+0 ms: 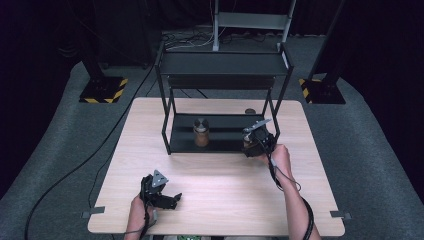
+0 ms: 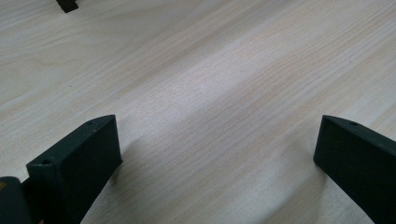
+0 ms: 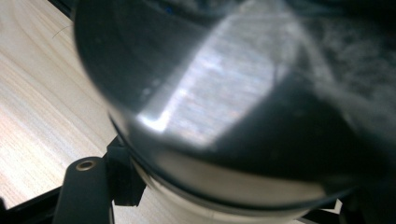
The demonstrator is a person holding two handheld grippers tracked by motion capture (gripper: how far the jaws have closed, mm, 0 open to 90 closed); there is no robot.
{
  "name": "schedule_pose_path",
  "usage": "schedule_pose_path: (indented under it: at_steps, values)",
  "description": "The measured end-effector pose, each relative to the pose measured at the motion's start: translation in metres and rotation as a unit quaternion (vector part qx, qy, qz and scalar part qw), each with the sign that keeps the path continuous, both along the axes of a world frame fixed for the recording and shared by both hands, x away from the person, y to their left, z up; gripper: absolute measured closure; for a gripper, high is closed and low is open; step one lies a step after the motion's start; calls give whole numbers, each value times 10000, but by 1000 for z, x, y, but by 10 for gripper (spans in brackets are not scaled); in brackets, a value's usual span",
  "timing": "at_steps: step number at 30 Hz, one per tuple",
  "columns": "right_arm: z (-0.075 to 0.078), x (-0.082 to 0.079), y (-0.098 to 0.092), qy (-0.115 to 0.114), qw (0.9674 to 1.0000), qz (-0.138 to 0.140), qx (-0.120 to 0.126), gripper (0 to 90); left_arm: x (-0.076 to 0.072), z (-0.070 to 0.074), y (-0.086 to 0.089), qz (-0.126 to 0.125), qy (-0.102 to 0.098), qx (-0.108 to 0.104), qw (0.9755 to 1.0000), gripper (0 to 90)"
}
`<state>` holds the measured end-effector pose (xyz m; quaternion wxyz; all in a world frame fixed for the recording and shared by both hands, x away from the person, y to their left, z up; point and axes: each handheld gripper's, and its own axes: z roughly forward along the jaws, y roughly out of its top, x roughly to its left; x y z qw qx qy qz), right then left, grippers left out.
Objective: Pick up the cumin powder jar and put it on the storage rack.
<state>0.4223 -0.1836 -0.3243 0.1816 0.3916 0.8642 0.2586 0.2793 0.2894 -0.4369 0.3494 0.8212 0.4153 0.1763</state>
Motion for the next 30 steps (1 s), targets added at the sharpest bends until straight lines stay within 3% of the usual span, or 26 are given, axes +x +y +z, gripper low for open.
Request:
schedule_pose_path:
  at_steps: [30]
  values:
    - [-6,24,17,95,9999,60,61,303,0,0,0,0,1,1,10000,3]
